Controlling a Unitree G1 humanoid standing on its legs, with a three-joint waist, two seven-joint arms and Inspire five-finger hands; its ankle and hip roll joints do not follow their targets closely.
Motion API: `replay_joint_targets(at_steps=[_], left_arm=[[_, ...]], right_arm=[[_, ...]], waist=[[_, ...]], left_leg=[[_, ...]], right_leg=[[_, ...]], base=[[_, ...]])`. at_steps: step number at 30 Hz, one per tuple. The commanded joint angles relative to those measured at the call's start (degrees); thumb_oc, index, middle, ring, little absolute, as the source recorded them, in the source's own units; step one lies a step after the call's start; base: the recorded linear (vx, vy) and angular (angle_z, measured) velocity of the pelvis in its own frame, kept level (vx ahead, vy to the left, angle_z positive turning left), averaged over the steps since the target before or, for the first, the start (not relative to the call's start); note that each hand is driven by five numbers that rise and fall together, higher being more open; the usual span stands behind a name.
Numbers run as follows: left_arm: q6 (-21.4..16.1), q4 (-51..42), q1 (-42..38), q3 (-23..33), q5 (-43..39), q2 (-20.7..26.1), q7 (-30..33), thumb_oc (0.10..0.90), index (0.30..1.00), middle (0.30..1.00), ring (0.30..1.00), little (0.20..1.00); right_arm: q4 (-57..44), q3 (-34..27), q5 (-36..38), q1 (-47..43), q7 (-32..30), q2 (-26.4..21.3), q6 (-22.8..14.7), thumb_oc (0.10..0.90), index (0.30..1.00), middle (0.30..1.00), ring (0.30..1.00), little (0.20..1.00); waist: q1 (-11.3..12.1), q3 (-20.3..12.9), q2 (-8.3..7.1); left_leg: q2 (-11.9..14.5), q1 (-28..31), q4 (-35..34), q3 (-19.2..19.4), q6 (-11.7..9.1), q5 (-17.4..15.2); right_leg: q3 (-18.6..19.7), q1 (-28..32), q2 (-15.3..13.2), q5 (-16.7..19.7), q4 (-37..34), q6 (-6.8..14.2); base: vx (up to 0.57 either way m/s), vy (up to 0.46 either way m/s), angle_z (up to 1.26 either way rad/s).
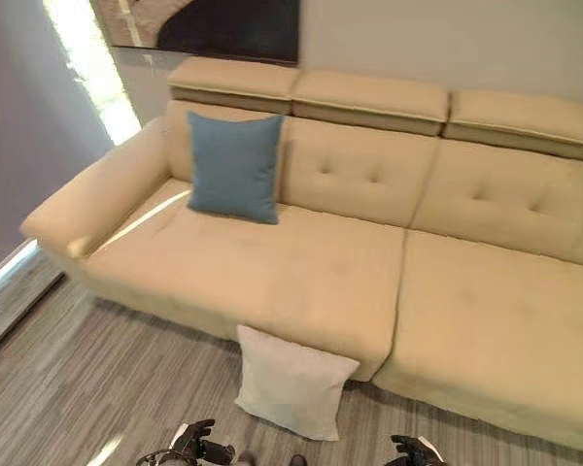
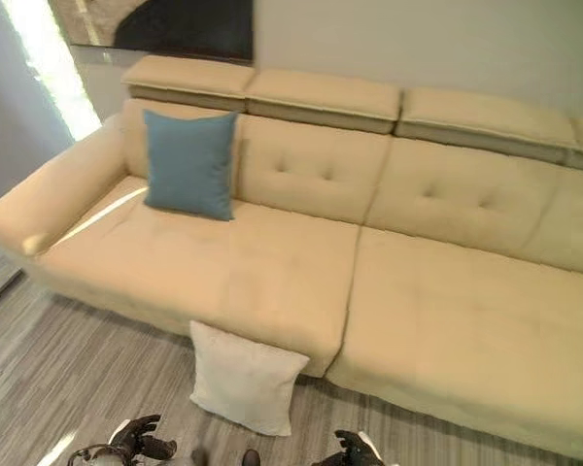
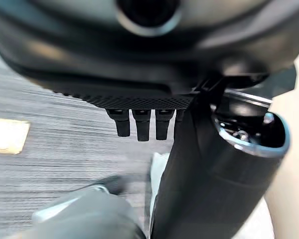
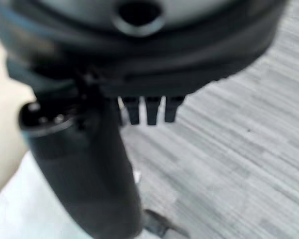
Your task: Pick up all the scattered cushions and arrange them neatly on the sofa.
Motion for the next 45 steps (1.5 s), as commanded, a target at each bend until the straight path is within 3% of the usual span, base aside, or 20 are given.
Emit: replay_joint_targets(at_steps=[1,13,18,25,31,32,36,37,38,42,45], left_arm=[[-0.4,1.4,0.3,-2.7,0.2,-0.9,0.3,0.800,0.900,0.900,0.900,0.900],[-0.5,0.8,0.4,-2.0,0.5,0.5,0.5,0.800,0.900,0.900,0.900,0.900],[-0.6,0.7,0.7,-1.3,0.0,1.1,0.6,0.800,0.900,0.900,0.900,0.900],[-0.7,1.3,1.3,-1.4,0.5,1.0,0.1,0.800,0.900,0.900,0.900,0.900],[-0.7,1.0,0.0,-2.7,1.0,0.3,0.2,0.800,0.900,0.900,0.900,0.900],[-0.7,1.3,-0.1,-3.0,1.1,-0.2,0.1,0.800,0.900,0.900,0.900,0.900],[-0.9,1.0,-0.4,-3.1,0.5,-0.6,0.2,0.800,0.900,0.900,0.900,0.900],[-1.0,0.8,-0.5,-3.3,0.4,-0.7,0.3,0.800,0.900,0.900,0.900,0.900],[-1.4,0.4,-1.1,-4.0,0.3,-0.9,0.7,0.800,0.900,0.900,0.900,0.900],[-1.3,0.1,-1.7,-4.9,1.0,-0.9,0.3,0.800,0.900,0.900,0.900,0.900],[-1.5,-0.3,-2.7,-5.0,1.8,0.5,0.6,0.800,0.900,0.900,0.900,0.900]], right_arm=[[-0.7,-2.2,1.9,0.3,-0.9,-1.8,-1.5,0.800,0.900,0.900,0.900,0.900],[-0.9,-2.2,1.3,0.3,-0.7,-1.4,-1.4,0.800,0.900,0.900,0.900,0.900],[-1.1,-1.8,0.6,-0.7,-0.6,-1.0,-1.3,0.800,0.900,0.900,0.900,0.900],[-1.0,-1.8,0.7,0.0,-0.6,-1.1,-1.6,0.800,0.900,0.900,0.900,0.900],[-1.0,-2.2,1.4,-0.4,-1.1,-2.0,-1.6,0.800,0.900,0.900,0.900,0.900],[-0.9,-2.3,1.5,-0.5,-1.3,-2.2,-1.6,0.800,0.900,0.900,0.900,0.900],[-1.2,-2.5,1.9,-0.8,-1.1,-2.5,-1.9,0.800,0.900,0.900,0.900,0.900],[-1.3,-2.4,2.0,-0.8,-1.1,-2.5,-1.9,0.800,0.900,0.900,0.900,0.900],[-1.2,-2.6,1.7,-0.6,-1.0,-2.9,-1.9,0.800,0.900,0.900,0.900,0.900],[-0.8,-3.0,1.0,-0.5,-0.7,-2.5,-1.3,0.800,0.900,0.900,0.900,0.900],[-1.0,-2.5,0.4,-1.3,-0.9,-1.6,-1.0,0.800,0.900,0.900,0.900,0.900]], waist=[[1.0,0.7,0.49],[0.8,-2.2,0.49],[1.8,-1.7,1.15],[1.5,-2.1,0.33],[0.6,0.2,-0.68],[0.3,0.3,-1.07],[0.0,0.1,-1.22],[-0.1,0.0,-0.86],[0.1,-0.4,-0.15],[-0.8,-0.6,0.34],[-0.6,0.1,0.04]], left_leg=[[1.3,2.4,10.2,2.2,3.9,-4.3],[0.2,7.0,6.5,6.9,7.0,-6.5],[1.0,7.6,4.5,8.3,7.5,-5.8],[0.7,7.5,3.5,7.0,6.4,-4.1],[1.4,2.1,10.6,9.7,4.4,-4.5],[2.5,2.6,12.8,10.3,4.5,-6.5],[4.5,4.8,14.1,6.9,3.5,-8.2],[5.4,5.6,13.5,4.9,3.0,-7.2],[4.7,6.3,11.3,0.1,2.9,-7.6],[3.5,7.4,8.4,1.1,3.8,-8.2],[1.8,7.1,7.1,3.4,5.3,-8.3]], right_leg=[[1.7,-0.1,-4.4,-9.8,8.2,5.3],[3.5,-1.0,-7.6,-8.5,9.7,8.4],[0.1,-4.3,-8.6,-7.6,13.5,10.0],[0.0,-1.9,-7.2,-7.9,7.9,8.2],[-2.0,-2.3,-7.7,-7.3,6.5,6.8],[-2.4,-2.6,-8.5,-6.6,6.4,6.8],[-2.1,-3.4,-9.7,-6.1,7.0,7.3],[-1.9,-3.9,-9.9,-6.2,7.5,7.3],[-0.9,-4.6,-10.4,-6.3,8.3,8.0],[-0.3,-5.9,-12.2,-5.7,10.2,9.6],[0.8,-8.7,-14.4,-2.9,10.5,12.0]], base=[[0.18,0.150,-0.52],[0.08,0.106,-0.28],[-0.06,0.018,-0.04],[-0.05,-0.056,0.11],[-0.13,0.001,0.36],[-0.06,0.097,0.32],[-0.01,0.139,0.04],[0.06,0.242,0.00],[0.09,0.356,0.06],[0.05,0.289,-0.29],[-0.05,0.244,-0.23]])
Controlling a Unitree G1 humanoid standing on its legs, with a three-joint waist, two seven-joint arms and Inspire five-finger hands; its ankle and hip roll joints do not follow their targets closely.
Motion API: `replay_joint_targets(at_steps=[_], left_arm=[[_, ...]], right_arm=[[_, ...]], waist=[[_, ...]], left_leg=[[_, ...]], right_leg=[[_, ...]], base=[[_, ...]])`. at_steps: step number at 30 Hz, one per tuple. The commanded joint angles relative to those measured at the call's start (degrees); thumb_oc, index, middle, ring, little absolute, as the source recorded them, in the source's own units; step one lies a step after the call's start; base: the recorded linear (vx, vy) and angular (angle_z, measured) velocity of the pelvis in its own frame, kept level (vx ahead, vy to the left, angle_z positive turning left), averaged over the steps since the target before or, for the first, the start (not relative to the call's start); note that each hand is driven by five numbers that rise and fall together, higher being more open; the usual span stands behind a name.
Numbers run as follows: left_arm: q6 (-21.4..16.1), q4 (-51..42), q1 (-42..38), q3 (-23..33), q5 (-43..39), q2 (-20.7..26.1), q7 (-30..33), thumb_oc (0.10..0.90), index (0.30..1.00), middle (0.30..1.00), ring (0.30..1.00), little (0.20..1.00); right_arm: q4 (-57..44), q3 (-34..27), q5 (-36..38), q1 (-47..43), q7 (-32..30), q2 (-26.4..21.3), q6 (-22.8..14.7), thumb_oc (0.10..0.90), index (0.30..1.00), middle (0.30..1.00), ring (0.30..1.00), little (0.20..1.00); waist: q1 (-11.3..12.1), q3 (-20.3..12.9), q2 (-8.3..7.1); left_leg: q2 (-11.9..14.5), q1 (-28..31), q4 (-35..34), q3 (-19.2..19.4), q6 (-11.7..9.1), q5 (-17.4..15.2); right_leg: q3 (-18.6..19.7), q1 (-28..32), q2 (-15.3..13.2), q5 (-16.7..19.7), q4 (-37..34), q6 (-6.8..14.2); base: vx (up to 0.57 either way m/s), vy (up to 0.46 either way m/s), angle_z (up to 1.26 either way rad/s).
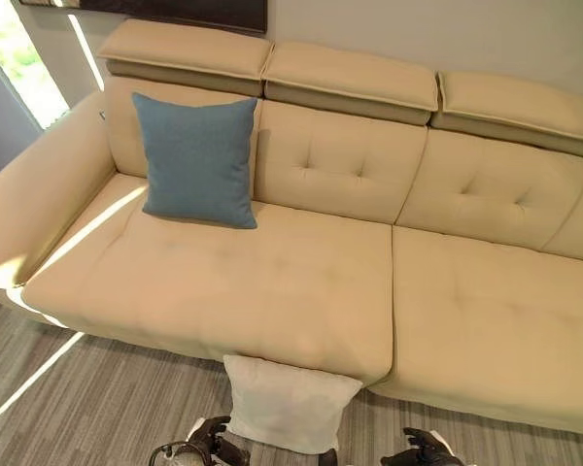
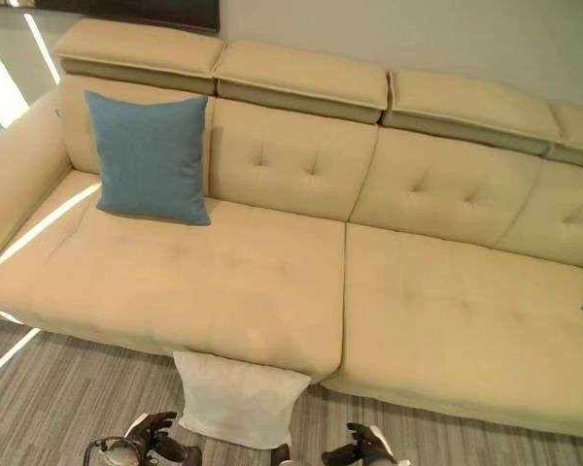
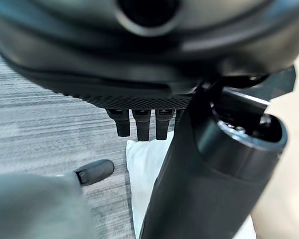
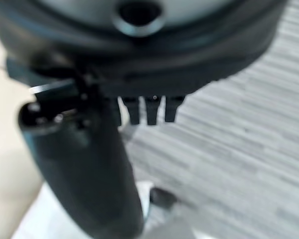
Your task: Pick up all the scattered cushions and arrange them neatly on the sofa.
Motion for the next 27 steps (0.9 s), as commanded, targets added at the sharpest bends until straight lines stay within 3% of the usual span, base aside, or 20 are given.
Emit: replay_joint_targets(at_steps=[1,4,7,12,24,27], left_arm=[[-2.0,0.0,-0.5,-0.5,1.4,2.1,1.0,0.800,0.900,0.900,0.900,0.900],[-2.0,-0.2,-0.7,0.9,0.6,3.4,1.3,0.800,0.900,0.900,0.900,0.900],[-1.6,0.2,-0.4,1.9,0.3,4.3,1.2,0.800,0.900,0.900,0.900,0.900],[-1.6,1.1,1.3,2.9,0.7,4.2,0.8,0.800,0.900,0.900,0.900,0.900],[-1.7,0.5,1.6,2.0,1.3,2.6,0.6,0.800,0.900,0.900,0.900,0.900],[-1.8,-0.1,1.0,1.4,1.1,2.4,0.8,0.800,0.900,0.900,0.900,0.900]], right_arm=[[-0.8,1.3,0.4,-1.3,-0.8,-2.1,0.0,0.800,0.900,0.900,0.900,0.900],[-1.2,1.6,0.4,-2.1,-0.9,-1.5,0.0,0.800,0.900,0.900,0.900,0.900],[-0.9,2.0,0.6,-2.2,-1.0,-1.5,-0.1,0.800,0.900,0.900,0.900,0.900],[-0.7,2.2,0.1,-1.2,-1.2,-1.3,-0.4,0.800,0.900,0.900,0.900,0.900],[-1.1,2.3,-0.3,-0.9,-1.5,-2.1,-0.5,0.800,0.900,0.900,0.900,0.900],[-1.4,2.7,-0.3,-1.6,-1.9,-2.3,-0.4,0.800,0.900,0.900,0.900,0.900]], waist=[[1.0,-1.3,0.13],[1.6,-0.8,0.27],[2.0,-0.8,0.72],[4.5,-2.8,-0.20],[3.2,-2.6,0.29],[2.8,-1.5,0.39]], left_leg=[[0.1,-4.8,7.5,1.3,1.3,-6.3],[-0.1,-5.5,6.6,2.8,2.0,-5.8],[-0.8,-6.2,5.8,3.3,3.1,-4.8],[-1.2,-6.0,3.6,5.7,2.9,-4.0],[-1.0,-2.4,1.4,6.9,2.6,-3.8],[-0.8,-4.0,1.1,7.4,3.0,-3.5]], right_leg=[[1.6,-5.2,-1.2,-2.4,5.2,5.1],[0.8,-7.1,-1.6,-1.3,5.7,5.8],[0.1,-6.3,1.3,-4.0,9.2,4.6],[-6.5,-1.6,1.5,-6.0,4.2,3.8],[-5.2,0.2,2.0,-3.7,-0.6,3.8],[-3.7,-2.3,2.3,-2.3,-0.5,4.5]], base=[[-0.06,0.172,-0.26],[-0.04,0.118,-0.42],[-0.06,0.181,-0.26],[-0.03,0.005,-0.25],[0.03,-0.036,-0.07],[-0.13,-0.020,-0.20]])
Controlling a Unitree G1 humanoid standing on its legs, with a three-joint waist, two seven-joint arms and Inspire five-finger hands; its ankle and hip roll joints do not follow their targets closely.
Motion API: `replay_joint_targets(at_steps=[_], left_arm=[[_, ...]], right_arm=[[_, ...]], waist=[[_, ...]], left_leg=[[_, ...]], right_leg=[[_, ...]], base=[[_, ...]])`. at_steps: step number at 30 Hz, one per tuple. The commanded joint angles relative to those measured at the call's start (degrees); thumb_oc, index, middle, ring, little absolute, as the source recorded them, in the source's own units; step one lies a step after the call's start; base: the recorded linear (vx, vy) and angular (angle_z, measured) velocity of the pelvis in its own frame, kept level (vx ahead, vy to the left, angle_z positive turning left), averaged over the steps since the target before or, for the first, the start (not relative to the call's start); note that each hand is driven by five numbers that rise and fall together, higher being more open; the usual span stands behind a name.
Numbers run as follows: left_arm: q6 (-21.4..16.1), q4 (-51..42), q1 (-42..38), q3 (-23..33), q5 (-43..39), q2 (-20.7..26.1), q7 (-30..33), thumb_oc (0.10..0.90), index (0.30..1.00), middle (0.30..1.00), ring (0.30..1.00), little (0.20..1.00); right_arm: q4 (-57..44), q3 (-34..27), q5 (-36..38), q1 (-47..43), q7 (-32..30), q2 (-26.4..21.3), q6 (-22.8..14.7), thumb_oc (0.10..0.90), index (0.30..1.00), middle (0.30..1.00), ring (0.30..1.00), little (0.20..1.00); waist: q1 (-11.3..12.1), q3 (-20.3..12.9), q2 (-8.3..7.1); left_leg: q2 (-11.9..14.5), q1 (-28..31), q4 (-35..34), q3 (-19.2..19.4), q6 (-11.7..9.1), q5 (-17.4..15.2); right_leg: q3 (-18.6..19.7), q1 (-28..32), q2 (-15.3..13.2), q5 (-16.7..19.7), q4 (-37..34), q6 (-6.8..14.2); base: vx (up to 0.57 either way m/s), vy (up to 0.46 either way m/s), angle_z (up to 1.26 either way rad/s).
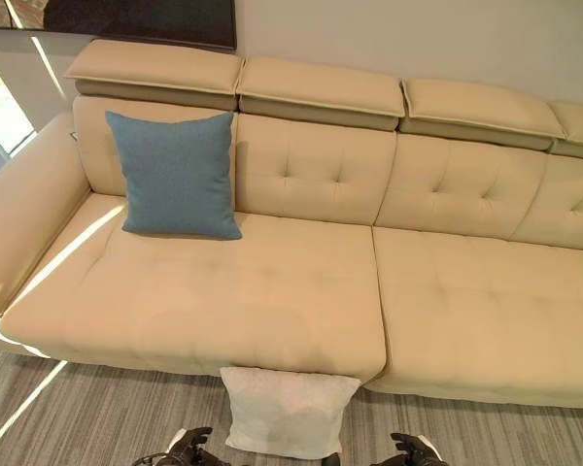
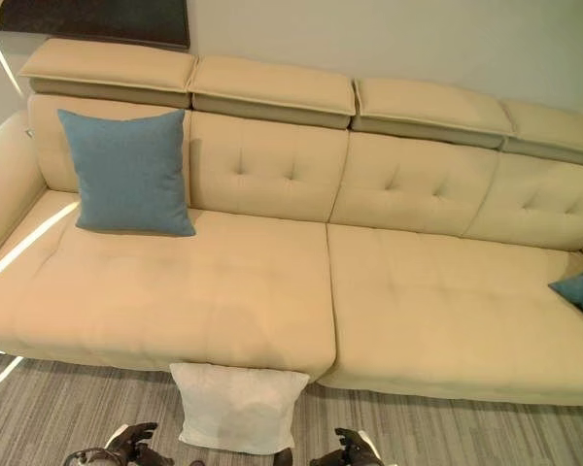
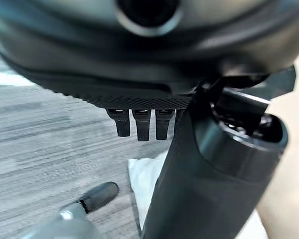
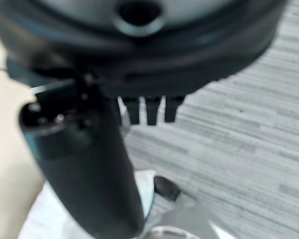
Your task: Pick up all the scattered cushions and arrange them neatly on the sofa.
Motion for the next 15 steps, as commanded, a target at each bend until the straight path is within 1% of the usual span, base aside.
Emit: replay_joint_targets(at_steps=[1,2,3,4,5,6,7,8,9,11,15], left_arm=[[-1.8,2.3,-3.5,0.7,0.3,-0.4,0.9,0.800,0.900,0.900,0.900,0.900],[-1.8,2.2,-3.9,0.6,0.1,0.0,1.0,0.800,0.900,0.900,0.900,0.900],[-1.8,2.2,-4.0,0.6,0.1,0.0,1.0,0.800,0.900,0.900,0.900,0.900],[-1.7,1.7,-4.6,1.1,-0.6,0.8,1.3,0.800,0.900,0.900,0.900,0.900],[-1.7,1.8,-4.6,1.2,-1.0,0.9,1.3,0.800,0.900,0.900,0.900,0.900],[-1.8,2.1,-3.9,1.7,-1.1,1.1,1.3,0.800,0.900,0.900,0.900,0.900],[-1.7,2.3,-3.9,1.9,-1.0,1.1,1.2,0.800,0.900,0.900,0.900,0.900],[-1.7,2.3,-3.8,1.9,-1.0,1.1,1.2,0.800,0.900,0.900,0.900,0.900],[-1.7,2.7,-3.6,2.7,-1.2,1.0,1.4,0.800,0.900,0.900,0.900,0.900],[-1.8,2.7,-3.5,3.5,-2.2,0.8,1.9,0.800,0.900,0.900,0.900,0.900],[-1.8,2.8,-3.4,3.8,-2.5,0.6,2.2,0.800,0.900,0.900,0.900,0.900]], right_arm=[[-1.3,1.9,-0.1,-3.0,-1.7,-3.0,-0.4,0.800,0.900,0.900,0.900,0.900],[-1.5,2.1,-0.1,-3.8,-1.7,-3.0,-0.4,0.800,0.900,0.900,0.900,0.900],[-1.5,2.1,-0.1,-3.8,-1.7,-3.0,-0.4,0.800,0.900,0.900,0.900,0.900],[-1.5,2.3,0.1,-4.6,-1.7,-3.0,-0.4,0.800,0.900,0.900,0.900,0.900],[-1.4,2.4,0.1,-4.7,-1.6,-3.0,-0.4,0.800,0.900,0.900,0.900,0.900],[-1.2,2.1,0.1,-3.9,-1.4,-2.9,-0.5,0.800,0.900,0.900,0.900,0.900],[-1.1,1.9,0.1,-3.6,-1.4,-3.0,-0.4,0.800,0.900,0.900,0.900,0.900],[-1.1,1.9,0.1,-3.6,-1.4,-3.0,-0.4,0.800,0.900,0.900,0.900,0.900],[-0.5,2.0,-0.1,-3.1,-1.5,-3.0,-0.3,0.800,0.900,0.900,0.900,0.900],[-0.5,1.7,0.4,-2.6,-1.8,-3.2,-0.5,0.800,0.900,0.900,0.900,0.900],[-0.6,1.4,0.9,-2.2,-1.9,-3.4,-0.8,0.800,0.900,0.900,0.900,0.900]], waist=[[-0.3,2.7,0.21],[-0.3,3.4,0.28],[-0.3,3.2,0.27],[0.3,3.7,0.62],[0.4,3.4,0.89],[0.9,2.6,0.58],[1.0,2.1,0.21],[1.0,2.2,0.19],[1.5,1.3,-0.16],[1.4,1.2,0.01],[1.1,1.4,0.21]], left_leg=[[-0.6,-5.9,2.9,-1.6,1.0,-3.3],[0.0,-7.2,3.5,-1.1,1.1,-3.0],[0.0,-7.4,3.6,-1.0,1.1,-3.0],[1.1,-10.3,4.8,-0.2,1.2,-1.9],[1.2,-10.9,4.9,0.1,1.3,-1.6],[0.7,-10.1,4.2,0.4,0.8,-1.2],[0.5,-9.8,4.0,0.5,0.6,-1.1],[0.5,-9.7,4.0,0.5,0.6,-1.1],[0.6,-9.2,4.1,1.0,0.1,-1.1],[1.1,-8.4,3.9,0.7,-0.5,-0.8],[1.3,-7.7,3.4,0.2,-0.7,-0.6]], right_leg=[[0.5,-1.7,0.6,-8.4,5.3,2.0],[0.4,-3.8,0.4,-8.3,7.5,2.1],[0.5,-4.1,0.4,-8.4,7.7,2.1],[-1.0,-4.8,0.1,-9.3,11.0,2.2],[-1.1,-5.0,0.1,-10.2,13.1,1.9],[-0.5,-2.1,0.2,-11.0,10.8,1.7],[-0.2,-0.9,0.1,-11.1,9.5,1.7],[-0.2,-0.8,0.1,-11.1,9.4,1.7],[-1.0,0.8,0.3,-11.4,6.8,1.5],[-1.4,1.5,1.2,-11.8,5.9,0.7],[-2.1,2.1,1.6,-12.3,5.8,0.2]], base=[[-0.24,-0.040,-0.42],[-0.15,-0.026,-0.41],[-0.25,-0.058,-0.60],[-0.20,-0.036,-0.51],[-0.18,-0.096,-0.52],[-0.01,-0.071,-0.31],[0.03,-0.077,-0.35],[0.04,-0.113,-0.21],[0.03,-0.144,-0.10],[0.05,-0.171,0.13],[0.04,-0.072,0.11]])
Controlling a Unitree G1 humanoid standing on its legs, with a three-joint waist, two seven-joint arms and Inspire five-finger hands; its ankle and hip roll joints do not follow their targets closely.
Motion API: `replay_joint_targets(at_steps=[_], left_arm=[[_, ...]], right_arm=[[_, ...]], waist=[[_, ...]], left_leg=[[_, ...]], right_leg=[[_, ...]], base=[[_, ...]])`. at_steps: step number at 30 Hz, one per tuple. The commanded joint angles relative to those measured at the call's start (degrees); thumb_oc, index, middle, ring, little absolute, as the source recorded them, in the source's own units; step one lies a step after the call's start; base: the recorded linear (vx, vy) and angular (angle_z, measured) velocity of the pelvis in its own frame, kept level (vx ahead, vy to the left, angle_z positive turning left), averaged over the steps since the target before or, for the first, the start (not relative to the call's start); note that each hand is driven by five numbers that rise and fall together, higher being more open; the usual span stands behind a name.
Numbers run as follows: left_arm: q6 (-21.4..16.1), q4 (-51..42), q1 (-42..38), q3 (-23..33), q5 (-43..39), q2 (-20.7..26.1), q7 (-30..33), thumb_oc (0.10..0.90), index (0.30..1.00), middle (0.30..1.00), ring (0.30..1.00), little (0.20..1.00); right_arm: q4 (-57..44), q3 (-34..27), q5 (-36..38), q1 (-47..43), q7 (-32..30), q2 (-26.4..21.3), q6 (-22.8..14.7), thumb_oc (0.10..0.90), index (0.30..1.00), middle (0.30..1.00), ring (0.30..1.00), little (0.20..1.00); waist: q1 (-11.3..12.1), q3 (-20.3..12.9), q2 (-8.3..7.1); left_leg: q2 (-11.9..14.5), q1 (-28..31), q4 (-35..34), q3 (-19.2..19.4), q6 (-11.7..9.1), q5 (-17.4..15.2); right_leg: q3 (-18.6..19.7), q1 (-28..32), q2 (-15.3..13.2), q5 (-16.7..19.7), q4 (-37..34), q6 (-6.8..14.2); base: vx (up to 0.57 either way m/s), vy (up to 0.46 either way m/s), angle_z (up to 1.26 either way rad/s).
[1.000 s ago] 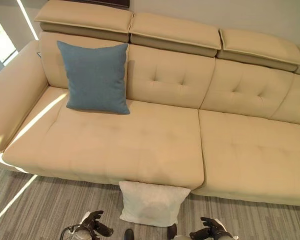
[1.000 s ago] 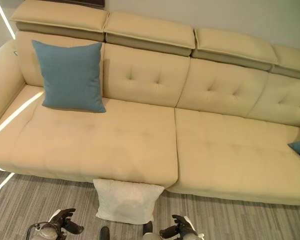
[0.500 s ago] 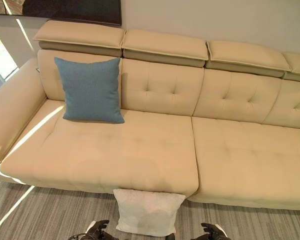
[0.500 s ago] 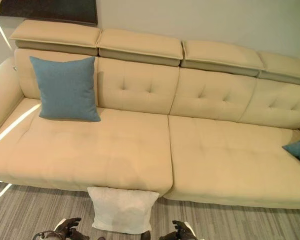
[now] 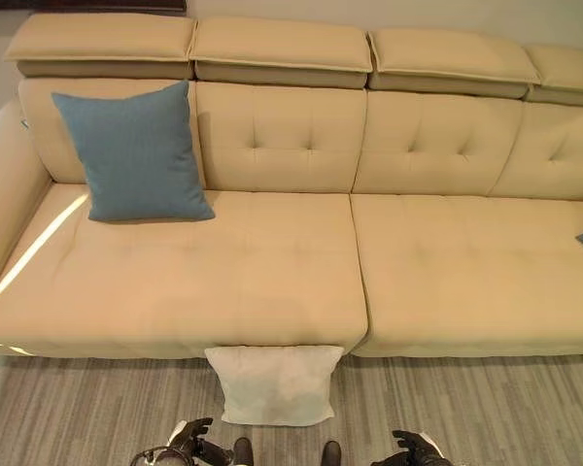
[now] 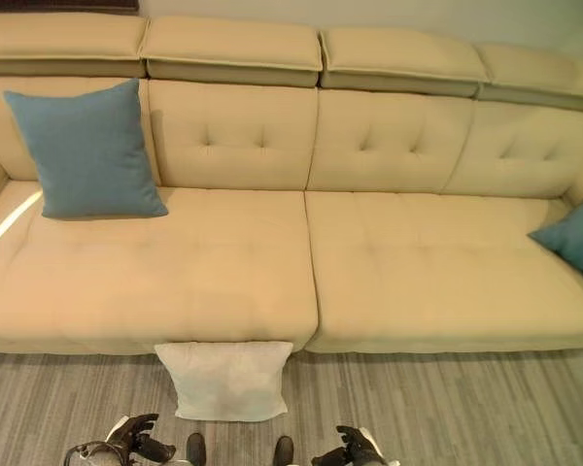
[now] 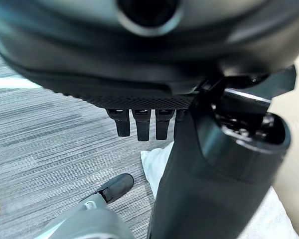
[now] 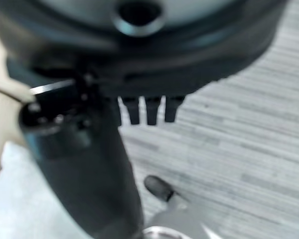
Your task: Pick up all the scattered cushions and arrange them neatly on the sofa.
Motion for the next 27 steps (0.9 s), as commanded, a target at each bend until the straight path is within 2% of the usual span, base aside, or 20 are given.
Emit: replay_joint_targets(at_steps=[1,3,6,7,8,9,10,17,18,24,27], left_arm=[[-1.8,2.6,-3.8,1.3,-1.7,0.9,1.5,0.800,0.900,0.900,0.900,0.900],[-2.1,2.2,-4.0,2.2,-3.0,0.8,2.2,0.800,0.900,0.900,0.900,0.900],[-3.4,0.4,-5.6,4.5,-7.9,0.8,4.9,0.800,0.900,0.900,0.900,0.900],[-6.1,-2.5,-10.3,4.2,-13.3,1.5,9.1,0.800,0.900,0.900,0.900,0.900],[-6.7,-3.0,-11.4,3.9,-14.4,1.7,10.2,0.800,0.900,0.900,0.900,0.900],[-7.1,-3.3,-12.0,3.7,-15.4,1.8,10.8,0.800,0.900,0.900,0.900,0.900],[-7.6,-3.5,-12.7,3.4,-16.0,1.9,11.6,0.800,0.900,0.900,0.900,0.900],[-10.4,-6.3,-20.7,0.6,-19.8,2.1,17.2,0.800,0.900,0.900,0.900,0.900],[-10.8,-7.0,-23.4,0.1,-20.3,2.4,18.3,0.800,0.900,0.900,0.900,0.900],[-11.8,-8.2,-33.1,-1.1,-20.7,4.7,20.3,0.800,0.900,0.900,0.900,0.900],[-13.1,-10.2,-36.3,-0.7,-22.2,5.6,21.2,0.800,0.900,0.900,0.900,0.900]], right_arm=[[-0.5,0.0,1.2,-0.8,-1.9,-1.7,-1.1,0.800,0.900,0.900,0.900,0.900],[-0.7,-0.6,2.0,-0.6,-2.5,-1.7,-1.6,0.800,0.900,0.900,0.900,0.900],[-2.4,-2.5,5.7,-2.3,-4.4,-1.8,-2.9,0.800,0.900,0.900,0.900,0.900],[-5.6,-3.2,10.7,-6.8,-7.5,-2.0,-4.5,0.800,0.900,0.900,0.900,0.900],[-6.2,-3.2,11.6,-8.0,-8.4,-2.1,-4.8,0.800,0.900,0.900,0.900,0.900],[-7.0,-3.0,12.1,-9.0,-9.2,-2.2,-5.2,0.800,0.900,0.900,0.900,0.900],[-7.6,-2.8,12.6,-10.0,-9.9,-2.1,-5.6,0.800,0.900,0.900,0.900,0.900],[-12.1,-2.6,16.1,-19.1,-18.0,-2.0,-8.3,0.800,0.900,0.900,0.900,0.900],[-12.9,-2.8,16.8,-22.1,-19.7,-2.5,-9.3,0.800,0.900,0.900,0.900,0.900],[-14.6,-3.0,19.2,-31.4,-22.6,-4.3,-11.5,0.800,0.900,0.900,0.900,0.900],[-15.4,-3.0,19.9,-34.9,-23.9,-4.5,-12.7,0.800,0.900,0.900,0.900,0.900]], waist=[[-0.6,-0.7,-3.17],[-0.8,-0.4,-3.03],[-1.1,2.4,-2.92],[-1.3,7.7,-2.33],[-1.2,8.4,-2.13],[-1.2,8.5,-1.88],[-1.2,8.5,-1.89],[-1.2,11.5,-0.57],[-1.3,12.0,-0.23],[-2.0,12.4,0.43],[-2.1,11.6,0.75]], left_leg=[[-3.5,-2.9,1.7,-4.1,1.3,-2.6],[-3.5,-2.6,1.6,-4.7,1.2,-2.6],[-3.0,-5.9,3.6,-5.5,1.1,-2.3],[-2.6,-16.9,10.9,-7.0,1.0,-2.4],[-2.7,-20.0,12.9,-7.3,1.0,-2.5],[-2.7,-22.6,14.4,-7.4,1.1,-2.6],[-2.6,-24.2,16.0,-7.9,0.9,-4.4],[-2.5,-40.5,24.5,-7.9,1.7,-5.2],[-2.8,-44.5,26.0,-8.1,1.9,-5.4],[-3.2,-56.2,30.6,-8.3,2.3,-6.5],[-3.7,-61.6,33.0,-8.4,2.5,-7.2]], right_leg=[[-0.2,0.3,-0.8,-8.7,5.7,0.9],[-0.8,0.5,-0.5,-9.3,5.9,0.4],[-1.3,-3.4,-0.4,-10.2,9.1,-0.3],[-1.4,-15.9,-1.5,-10.7,18.3,-1.4],[-1.4,-18.8,-1.8,-11.0,20.2,-1.6],[-1.5,-21.5,-2.2,-11.3,22.2,-1.8],[-0.9,-23.3,-2.4,-13.4,24.4,-1.6],[-0.3,-40.1,-5.3,-15.2,35.8,-1.9],[0.3,-44.2,-5.8,-16.0,38.0,-2.2],[2.1,-56.2,-6.9,-17.5,43.7,-2.6],[3.2,-61.8,-7.2,-18.3,46.5,-2.7]], base=[[0.06,-0.063,0.17],[0.03,-0.057,0.29],[-0.27,-0.029,0.28],[-0.58,0.015,0.08],[-0.54,0.042,0.08],[-0.09,0.030,0.09],[-0.05,0.032,0.08],[-0.11,0.066,0.07],[-0.11,0.082,0.07],[-0.04,0.039,0.03],[0.01,0.033,0.01]])
